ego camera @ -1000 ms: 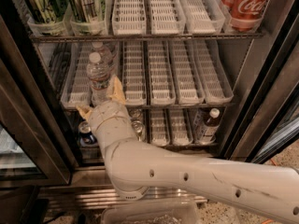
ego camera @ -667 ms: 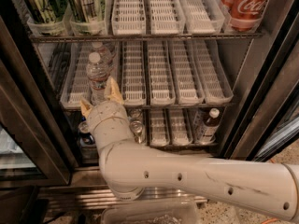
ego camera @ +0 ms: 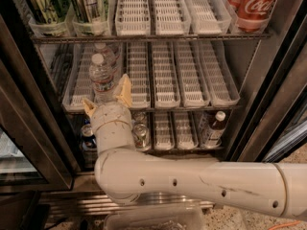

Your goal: Pick water bottle from middle shelf of fridge

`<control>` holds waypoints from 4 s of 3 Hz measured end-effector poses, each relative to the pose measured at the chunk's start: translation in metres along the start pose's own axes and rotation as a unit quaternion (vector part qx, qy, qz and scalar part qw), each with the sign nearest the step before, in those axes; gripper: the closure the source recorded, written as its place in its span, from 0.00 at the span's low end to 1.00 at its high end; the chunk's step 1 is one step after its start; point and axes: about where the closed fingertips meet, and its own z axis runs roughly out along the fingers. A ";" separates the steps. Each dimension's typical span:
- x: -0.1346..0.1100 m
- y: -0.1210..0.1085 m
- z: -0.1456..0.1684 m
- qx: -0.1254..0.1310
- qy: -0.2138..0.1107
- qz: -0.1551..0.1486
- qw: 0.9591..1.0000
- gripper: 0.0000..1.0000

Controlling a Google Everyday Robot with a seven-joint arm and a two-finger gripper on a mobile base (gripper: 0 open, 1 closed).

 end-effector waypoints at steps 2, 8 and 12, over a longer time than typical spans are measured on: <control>0.001 0.011 0.007 0.005 -0.007 0.043 0.999 0.21; 0.015 0.014 0.035 0.018 -0.017 0.084 0.996 0.86; -0.036 -0.035 0.021 0.063 -0.099 0.134 0.984 1.00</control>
Offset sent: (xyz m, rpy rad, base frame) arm 0.0078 0.0177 -0.0058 0.1407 0.0000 0.0101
